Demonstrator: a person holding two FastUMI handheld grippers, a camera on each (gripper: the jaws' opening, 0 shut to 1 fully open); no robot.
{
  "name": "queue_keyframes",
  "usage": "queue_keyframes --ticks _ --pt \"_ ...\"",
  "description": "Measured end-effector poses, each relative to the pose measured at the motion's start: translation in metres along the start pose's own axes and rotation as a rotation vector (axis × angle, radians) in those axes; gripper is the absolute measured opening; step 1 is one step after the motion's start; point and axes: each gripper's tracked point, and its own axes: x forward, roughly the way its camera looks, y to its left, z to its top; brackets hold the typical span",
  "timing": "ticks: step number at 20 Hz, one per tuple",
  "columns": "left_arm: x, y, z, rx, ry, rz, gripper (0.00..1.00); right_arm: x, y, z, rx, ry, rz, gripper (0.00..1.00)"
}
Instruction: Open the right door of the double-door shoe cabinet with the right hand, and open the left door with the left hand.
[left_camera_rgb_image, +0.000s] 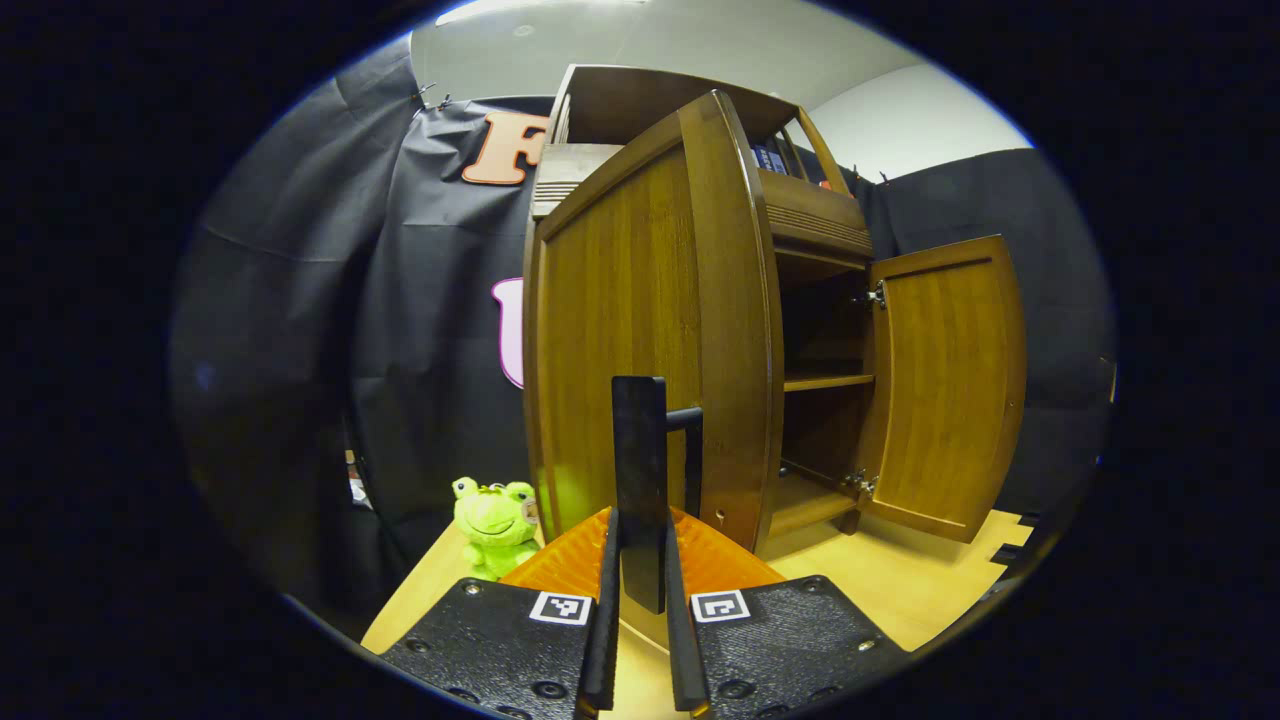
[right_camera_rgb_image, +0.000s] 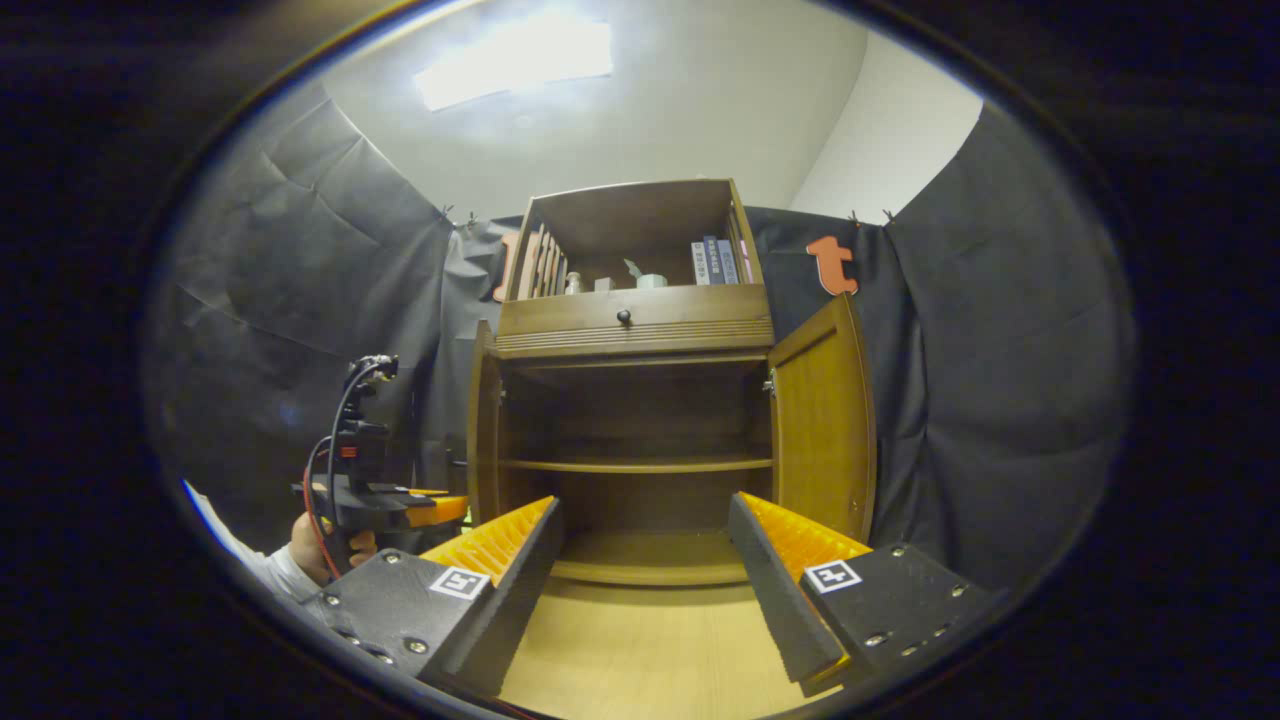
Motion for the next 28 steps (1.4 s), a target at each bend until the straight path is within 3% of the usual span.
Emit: queue_keyframes --ticks 2,7,9,15,20,21,24,26,27,28 --pt "-0.004 0.018 0.0 0.029 0.001 0.045 0.19 0.004 0.006 0.0 0.002 -0.007 0.013 0.99" --pt "-0.015 0.076 0.001 0.059 0.006 0.214 0.03 0.017 0.017 -0.013 0.011 0.024 0.04 0.94" --pt "-0.018 0.075 0.0 0.036 0.006 0.191 0.01 0.018 0.024 -0.015 0.013 0.029 0.053 0.99" --pt "-0.021 0.097 -0.003 -0.008 0.009 0.116 0.03 0.016 0.032 -0.009 -0.005 0.015 0.056 0.99" --pt "-0.023 0.104 -0.004 -0.03 0.015 0.065 0.03 0.012 0.014 0.002 0.033 -0.024 0.01 0.99" --pt "-0.021 0.106 -0.001 -0.029 0.009 0.058 0.02 0.01 0.01 0.003 0.036 -0.029 -0.002 0.94" --pt "-0.023 0.109 0.0 -0.06 0.001 0.043 0.02 0.005 0.0 0.013 0.058 -0.064 -0.034 0.99" --pt "-0.024 0.109 -0.004 -0.068 -0.001 0.051 0.06 0.0 -0.004 0.017 0.061 -0.078 -0.039 0.99" --pt "-0.027 0.107 -0.006 -0.052 0.006 0.065 0.16 -0.001 -0.007 0.017 0.056 -0.079 -0.046 0.94" --pt "-0.034 0.108 -0.01 -0.027 0.017 0.08 0.17 -0.002 -0.01 0.016 0.055 -0.079 -0.054 0.94"
